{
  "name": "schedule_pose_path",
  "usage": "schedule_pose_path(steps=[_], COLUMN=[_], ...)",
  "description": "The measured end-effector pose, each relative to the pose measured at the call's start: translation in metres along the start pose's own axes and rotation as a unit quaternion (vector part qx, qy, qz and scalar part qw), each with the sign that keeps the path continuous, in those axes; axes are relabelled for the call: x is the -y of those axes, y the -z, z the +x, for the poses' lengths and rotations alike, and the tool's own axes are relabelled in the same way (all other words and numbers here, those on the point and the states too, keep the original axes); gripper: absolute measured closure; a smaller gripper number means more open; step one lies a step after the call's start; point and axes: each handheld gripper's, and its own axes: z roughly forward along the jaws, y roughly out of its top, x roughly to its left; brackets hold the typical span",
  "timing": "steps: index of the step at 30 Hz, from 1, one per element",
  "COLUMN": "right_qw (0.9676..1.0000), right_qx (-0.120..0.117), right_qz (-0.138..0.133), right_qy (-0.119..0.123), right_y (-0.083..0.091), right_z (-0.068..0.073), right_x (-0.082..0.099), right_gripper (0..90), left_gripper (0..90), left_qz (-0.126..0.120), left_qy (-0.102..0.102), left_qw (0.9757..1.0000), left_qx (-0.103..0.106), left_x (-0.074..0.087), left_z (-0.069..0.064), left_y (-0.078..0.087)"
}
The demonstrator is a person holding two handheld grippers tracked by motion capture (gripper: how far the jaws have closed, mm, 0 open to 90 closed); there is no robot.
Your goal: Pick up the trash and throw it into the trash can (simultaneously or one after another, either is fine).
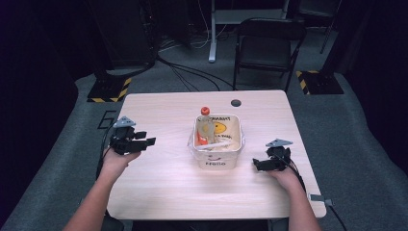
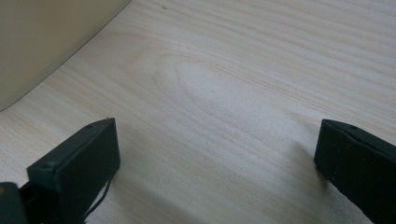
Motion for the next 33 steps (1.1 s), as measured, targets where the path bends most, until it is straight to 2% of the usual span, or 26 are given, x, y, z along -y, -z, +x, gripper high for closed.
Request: schedule_pose_path(steps=[4, 5, 13, 18, 27, 30, 33], right_qw=[1.0, 1.0, 1.0, 1.0, 1.0, 1.0, 1.0], right_qx=[0.001, 0.001, 0.001, 0.0, 0.001, 0.0, 0.0], right_qz=[0.0, 0.0, -0.001, -0.001, -0.002, -0.002, -0.001], right_qy=[-0.008, -0.002, -0.004, -0.001, -0.005, -0.004, -0.002], right_y=[0.0, 0.0, 0.0, 0.0, 0.0, 0.0, 0.0], right_z=[0.001, 0.0, 0.001, 0.0, 0.001, 0.001, 0.0], right_x=[0.0, 0.0, 0.0, 0.0, 0.0, 0.0, 0.0], right_gripper=[0.0, 0.0, 0.0, 0.0, 0.0, 0.0, 0.0], left_gripper=[46.9, 46.9, 46.9, 46.7, 42.5, 42.5, 41.9], left_qz=[0.0, -0.001, 0.0, 0.01, 0.016, 0.03, 0.032], left_qy=[0.011, 0.014, 0.02, 0.026, 0.02, 0.018, 0.022], left_qw=[0.9999, 0.9999, 0.9997, 0.9994, 0.9992, 0.9987, 0.9985], left_qx=[-0.006, -0.009, -0.017, -0.022, -0.029, -0.036, -0.039], left_x=[0.01, 0.015, 0.032, 0.053, 0.075, 0.086, 0.09], left_z=[0.006, 0.008, 0.014, 0.019, 0.027, 0.031, 0.033], left_y=[0.0, -0.002, -0.007, -0.013, -0.022, -0.027, -0.029])
